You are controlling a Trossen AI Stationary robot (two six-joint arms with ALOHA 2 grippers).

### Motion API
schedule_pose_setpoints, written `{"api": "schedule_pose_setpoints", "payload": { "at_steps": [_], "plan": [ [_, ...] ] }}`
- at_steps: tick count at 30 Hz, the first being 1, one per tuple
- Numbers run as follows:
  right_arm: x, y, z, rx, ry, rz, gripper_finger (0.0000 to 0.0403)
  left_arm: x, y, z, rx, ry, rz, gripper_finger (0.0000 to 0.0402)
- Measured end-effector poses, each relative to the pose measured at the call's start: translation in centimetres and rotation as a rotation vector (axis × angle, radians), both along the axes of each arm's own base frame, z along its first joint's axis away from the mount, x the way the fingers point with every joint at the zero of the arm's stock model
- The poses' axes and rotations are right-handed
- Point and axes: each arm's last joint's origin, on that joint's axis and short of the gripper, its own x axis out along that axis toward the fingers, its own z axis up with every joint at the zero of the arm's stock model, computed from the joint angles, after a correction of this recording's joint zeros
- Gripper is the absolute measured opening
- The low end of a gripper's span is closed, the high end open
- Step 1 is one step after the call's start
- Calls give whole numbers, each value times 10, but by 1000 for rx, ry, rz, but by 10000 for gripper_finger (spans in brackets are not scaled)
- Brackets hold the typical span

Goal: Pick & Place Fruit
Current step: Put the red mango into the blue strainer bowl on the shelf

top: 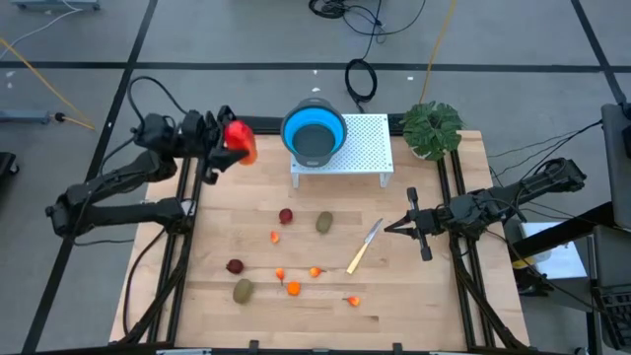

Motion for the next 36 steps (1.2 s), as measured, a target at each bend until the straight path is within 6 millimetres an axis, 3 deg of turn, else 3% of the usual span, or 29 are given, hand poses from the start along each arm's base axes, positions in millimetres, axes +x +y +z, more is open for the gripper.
{"api": "schedule_pose_setpoints", "payload": {
  "at_steps": [6, 15, 24, 36],
  "plan": [
    [0, 0, 0, 0, 0, 0, 0, 3, -7, 0, 114, -26, 6, 250],
    [0, 0, 0, 0, 0, 0, 0, 3, -11, 3, 84, -50, -28, 252],
    [0, 0, 0, 1, 0, 0, 0, 3, -9, 5, -347, -2, -120, 253],
    [0, 0, 0, 2, 0, 0, 0, 11, -11, 4, -751, -37, -110, 253]
  ]
}}
